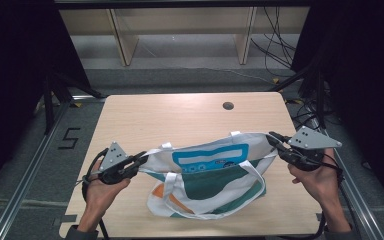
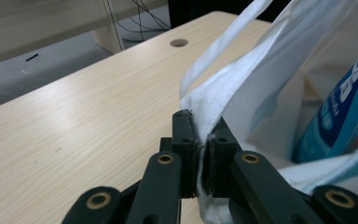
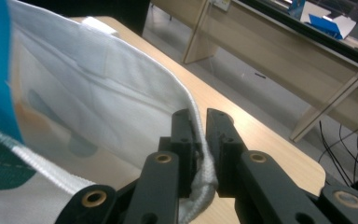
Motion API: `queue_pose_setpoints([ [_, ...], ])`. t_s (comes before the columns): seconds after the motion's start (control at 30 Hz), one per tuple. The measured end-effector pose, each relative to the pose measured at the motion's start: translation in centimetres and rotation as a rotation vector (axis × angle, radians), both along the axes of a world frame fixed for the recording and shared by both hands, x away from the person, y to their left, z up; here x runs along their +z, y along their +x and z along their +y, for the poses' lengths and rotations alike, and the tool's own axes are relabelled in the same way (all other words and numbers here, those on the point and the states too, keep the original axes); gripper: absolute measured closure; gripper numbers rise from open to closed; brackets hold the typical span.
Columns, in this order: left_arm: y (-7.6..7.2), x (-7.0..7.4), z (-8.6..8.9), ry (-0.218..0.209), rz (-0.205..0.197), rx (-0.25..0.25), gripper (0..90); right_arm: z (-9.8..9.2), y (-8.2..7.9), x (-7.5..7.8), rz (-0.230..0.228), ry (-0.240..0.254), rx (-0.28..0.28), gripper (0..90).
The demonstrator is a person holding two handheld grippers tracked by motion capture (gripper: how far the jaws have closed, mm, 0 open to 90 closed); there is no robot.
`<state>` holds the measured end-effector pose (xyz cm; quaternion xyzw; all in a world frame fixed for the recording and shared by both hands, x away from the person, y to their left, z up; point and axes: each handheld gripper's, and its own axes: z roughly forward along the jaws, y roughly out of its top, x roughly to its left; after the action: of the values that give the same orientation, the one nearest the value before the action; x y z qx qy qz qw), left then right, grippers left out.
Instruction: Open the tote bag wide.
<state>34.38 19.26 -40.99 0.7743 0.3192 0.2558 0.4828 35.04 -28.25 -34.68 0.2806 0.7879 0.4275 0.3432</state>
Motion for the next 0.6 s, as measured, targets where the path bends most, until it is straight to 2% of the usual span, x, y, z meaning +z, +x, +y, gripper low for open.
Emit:
queue_pose_setpoints([
  [0.07, 0.2, -0.5, -0.1, 0.02, 0.006, -0.013, 84.1, -0.2, 0.2, -0.5, 0.009, -0.005, -0.002, 81.9],
  [0.17, 0.2, -1.4, -0.2, 0.023, 0.03, -0.021, 83.9, -0.6, 0.3, -1.0, 0.026, 0.0, -0.009, 81.8],
  [0.2, 0.2, -1.7, -0.4, 0.016, 0.042, -0.019, 83.9, -0.7, 0.3, -1.3, 0.034, -0.007, -0.008, 81.8],
  [0.3, 0.3, -2.5, -0.7, 0.04, 0.053, -0.036, 83.7, -0.9, 0.6, -2.3, 0.071, -0.045, -0.013, 81.8],
  [0.33, 0.3, -2.9, -0.9, 0.049, 0.068, -0.037, 83.7, -1.0, 0.8, -2.6, 0.076, -0.049, -0.014, 81.8],
  [0.37, 0.4, -3.4, -1.2, 0.067, 0.079, -0.045, 83.7, -1.1, 0.9, -3.0, 0.1, -0.056, -0.015, 81.8],
  [0.4, 0.3, -3.9, -1.4, 0.072, 0.108, -0.039, 83.6, -1.2, 1.2, -3.6, 0.107, -0.062, -0.02, 81.7],
  [0.43, 0.5, -4.2, -1.6, 0.077, 0.109, -0.049, 83.7, -1.3, 1.4, -4.1, 0.121, -0.068, -0.019, 81.7],
  [0.47, 0.4, -4.9, -1.9, 0.057, 0.141, -0.038, 83.7, -1.3, 1.5, -4.4, 0.128, -0.07, -0.021, 81.7],
  [0.5, 0.6, -5.2, -1.8, 0.087, 0.132, -0.057, 83.6, -1.3, 1.6, -4.9, 0.154, -0.07, -0.024, 81.6],
  [0.53, 0.5, -5.6, -1.9, 0.088, 0.165, -0.061, 83.4, -1.3, 1.7, -5.2, 0.168, -0.078, -0.026, 81.6],
  [0.57, 0.4, -5.8, -2.1, 0.09, 0.169, -0.053, 83.4, -1.4, 1.8, -5.5, 0.157, -0.087, -0.017, 81.6],
  [0.6, 0.5, -6.2, -2.3, 0.074, 0.173, -0.059, 83.4, -1.3, 1.7, -5.6, 0.187, -0.08, -0.025, 81.5],
])
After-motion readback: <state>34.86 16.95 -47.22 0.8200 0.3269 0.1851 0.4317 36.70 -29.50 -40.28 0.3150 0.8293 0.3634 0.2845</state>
